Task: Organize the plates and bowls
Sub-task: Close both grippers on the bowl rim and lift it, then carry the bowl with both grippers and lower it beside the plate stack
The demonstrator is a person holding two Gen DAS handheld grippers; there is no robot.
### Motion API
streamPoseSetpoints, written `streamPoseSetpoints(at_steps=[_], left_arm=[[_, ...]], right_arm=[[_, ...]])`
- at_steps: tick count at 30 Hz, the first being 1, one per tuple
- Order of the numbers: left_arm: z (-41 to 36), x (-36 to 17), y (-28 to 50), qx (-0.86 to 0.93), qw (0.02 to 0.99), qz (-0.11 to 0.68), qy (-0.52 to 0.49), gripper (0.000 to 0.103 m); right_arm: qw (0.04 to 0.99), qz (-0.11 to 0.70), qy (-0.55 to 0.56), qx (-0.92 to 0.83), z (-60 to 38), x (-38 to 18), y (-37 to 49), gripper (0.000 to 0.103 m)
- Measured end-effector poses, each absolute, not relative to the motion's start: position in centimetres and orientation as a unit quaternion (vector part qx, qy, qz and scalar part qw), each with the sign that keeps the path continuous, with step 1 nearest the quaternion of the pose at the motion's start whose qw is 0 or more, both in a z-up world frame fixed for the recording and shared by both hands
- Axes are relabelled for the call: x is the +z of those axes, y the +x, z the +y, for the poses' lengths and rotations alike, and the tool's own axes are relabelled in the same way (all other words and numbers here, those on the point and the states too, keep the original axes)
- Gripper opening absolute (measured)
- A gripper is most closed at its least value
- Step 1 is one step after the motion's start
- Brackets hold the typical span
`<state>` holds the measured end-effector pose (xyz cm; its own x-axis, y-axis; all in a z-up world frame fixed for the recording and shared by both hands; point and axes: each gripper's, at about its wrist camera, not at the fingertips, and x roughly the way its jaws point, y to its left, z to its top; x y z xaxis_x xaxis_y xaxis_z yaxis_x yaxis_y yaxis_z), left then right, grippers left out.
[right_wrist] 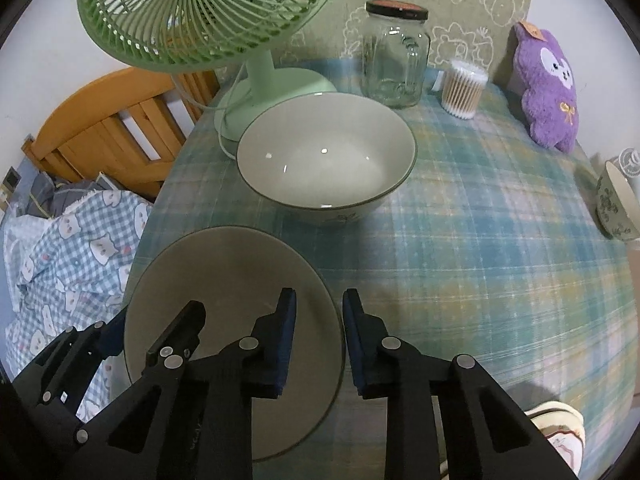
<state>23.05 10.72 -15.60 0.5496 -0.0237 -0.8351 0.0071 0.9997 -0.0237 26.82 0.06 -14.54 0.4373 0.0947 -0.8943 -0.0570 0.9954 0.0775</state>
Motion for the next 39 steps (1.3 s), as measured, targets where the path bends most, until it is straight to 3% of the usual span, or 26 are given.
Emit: streamPoseSetpoints(at_steps=[4, 7, 39], left_arm=[[11.0, -15.6, 23.1, -0.003, 0.882, 0.471, -0.009, 0.021], [11.2, -15.6, 23.2, 0.000, 0.881, 0.473, -0.008, 0.019], [9.3, -13.3, 14.2, -0.037, 0.872, 0.488, 0.013, 0.018]], right_arm=[[0.848, 0.529, 0.008, 0.037, 0.2, -14.6, 27.0, 0.021], [0.848, 0.529, 0.002, 0.035, 0.4, -14.5, 26.9, 0.021], [0.847, 0.530, 0.027, 0.002, -2.2, -11.6, 15.4, 0.021]])
